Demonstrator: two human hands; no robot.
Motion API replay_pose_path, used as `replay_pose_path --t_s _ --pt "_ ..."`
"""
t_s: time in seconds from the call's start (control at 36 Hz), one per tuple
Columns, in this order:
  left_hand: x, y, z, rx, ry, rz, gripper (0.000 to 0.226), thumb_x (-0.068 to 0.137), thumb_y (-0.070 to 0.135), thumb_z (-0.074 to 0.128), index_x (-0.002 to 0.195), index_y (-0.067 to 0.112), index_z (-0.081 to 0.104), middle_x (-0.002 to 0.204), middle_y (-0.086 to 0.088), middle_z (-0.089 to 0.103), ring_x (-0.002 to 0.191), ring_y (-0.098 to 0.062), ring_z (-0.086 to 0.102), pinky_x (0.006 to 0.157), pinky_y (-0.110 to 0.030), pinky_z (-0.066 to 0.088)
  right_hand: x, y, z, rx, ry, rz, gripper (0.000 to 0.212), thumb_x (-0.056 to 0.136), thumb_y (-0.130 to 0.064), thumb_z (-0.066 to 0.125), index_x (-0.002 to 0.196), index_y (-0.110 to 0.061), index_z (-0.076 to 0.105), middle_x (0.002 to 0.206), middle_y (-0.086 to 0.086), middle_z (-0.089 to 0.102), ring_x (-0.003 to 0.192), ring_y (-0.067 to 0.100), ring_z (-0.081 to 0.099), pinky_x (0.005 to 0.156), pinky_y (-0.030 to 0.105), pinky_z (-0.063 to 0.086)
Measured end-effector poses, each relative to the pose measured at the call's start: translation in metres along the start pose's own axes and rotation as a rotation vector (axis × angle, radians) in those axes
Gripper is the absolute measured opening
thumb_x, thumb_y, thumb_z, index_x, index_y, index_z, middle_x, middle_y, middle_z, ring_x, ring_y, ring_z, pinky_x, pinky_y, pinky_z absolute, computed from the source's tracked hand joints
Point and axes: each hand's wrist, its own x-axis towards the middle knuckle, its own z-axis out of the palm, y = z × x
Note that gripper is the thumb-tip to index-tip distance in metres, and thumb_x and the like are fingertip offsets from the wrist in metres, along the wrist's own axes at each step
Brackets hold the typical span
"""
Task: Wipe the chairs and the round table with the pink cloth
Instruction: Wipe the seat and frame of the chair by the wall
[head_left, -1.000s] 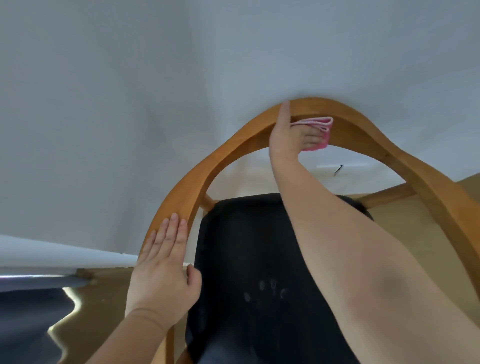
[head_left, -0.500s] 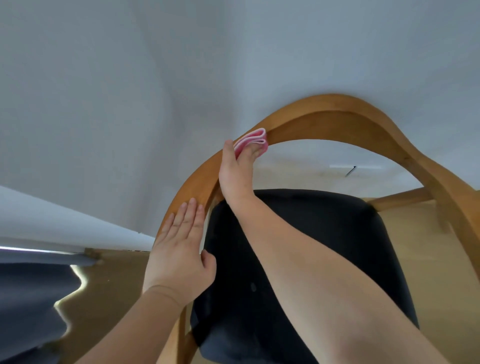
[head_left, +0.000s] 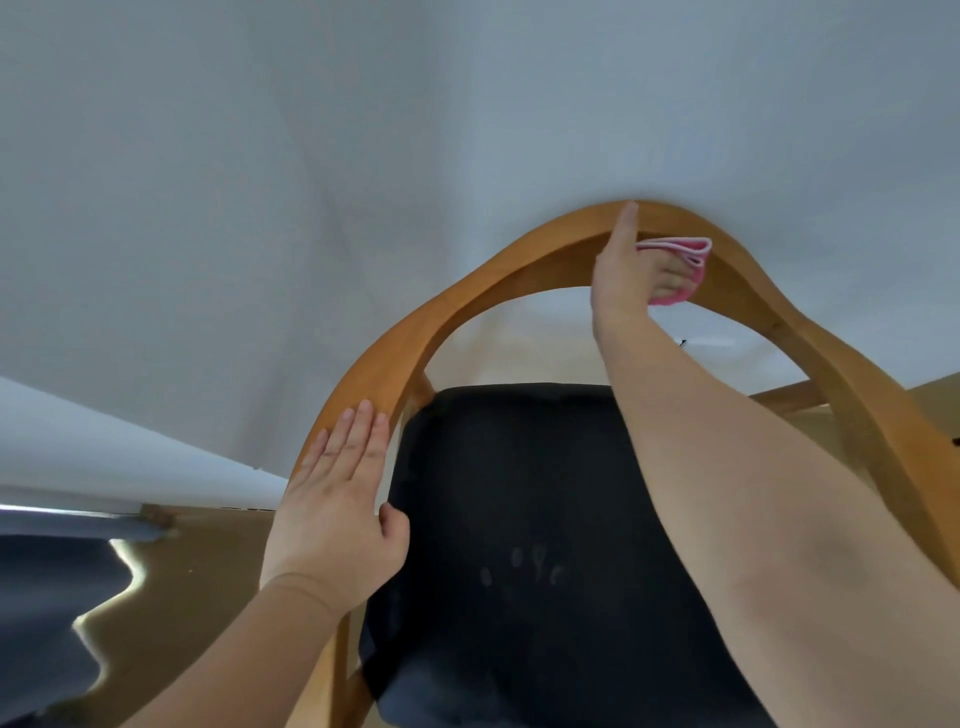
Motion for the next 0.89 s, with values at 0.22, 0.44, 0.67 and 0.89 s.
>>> replay_pose_path --t_s 0.22,0.44,0.67,0.89 --pt "0.001 0.000 0.000 0.020 -0.006 -0.005 0.075 0.083 0.045 0.025 0.142 0.024 -0.017 0.154 0.005 -0.008 0.142 -0.010 -0.009 0.114 -0.032 -0.004 -0.002 0.015 0.002 0.059 0.036 -0.050 0.103 0.096 -0.059 0.041 0.146 0.009 -0.018 0.157 0.025 -0.020 0.147 0.034 -0.019 0.118 0.039 -0.009" --pt "0.002 0.000 0.000 0.011 -0.018 -0.011 0.075 0.084 0.043 0.029 0.147 0.022 -0.004 0.156 0.004 -0.004 0.144 -0.011 -0.004 0.115 -0.032 0.000 -0.076 0.030 0.047 0.110 -0.193 -0.246 0.090 0.100 -0.046 0.043 0.150 0.001 -0.015 0.160 0.016 -0.018 0.149 0.025 -0.013 0.118 0.030 0.003" --pt "0.002 -0.001 0.003 0.016 0.007 -0.033 0.072 0.085 0.044 0.028 0.150 0.022 0.005 0.155 0.006 -0.005 0.143 -0.009 -0.006 0.114 -0.030 -0.004 -0.126 0.055 0.058 0.054 -0.275 -0.290 0.074 0.094 -0.048 0.056 0.151 -0.012 0.026 0.137 0.008 0.053 0.120 0.023 0.058 0.102 0.033 0.049" --pt "0.001 -0.001 0.005 -0.063 0.058 -0.064 0.067 0.085 0.042 0.026 0.149 0.026 0.018 0.154 0.009 0.008 0.142 -0.008 0.004 0.112 -0.027 -0.002 -0.144 0.062 0.031 0.041 -0.425 -0.313 0.019 0.095 -0.006 0.053 0.108 -0.010 0.066 0.087 0.001 0.065 0.077 0.013 0.069 0.061 0.019 0.057"
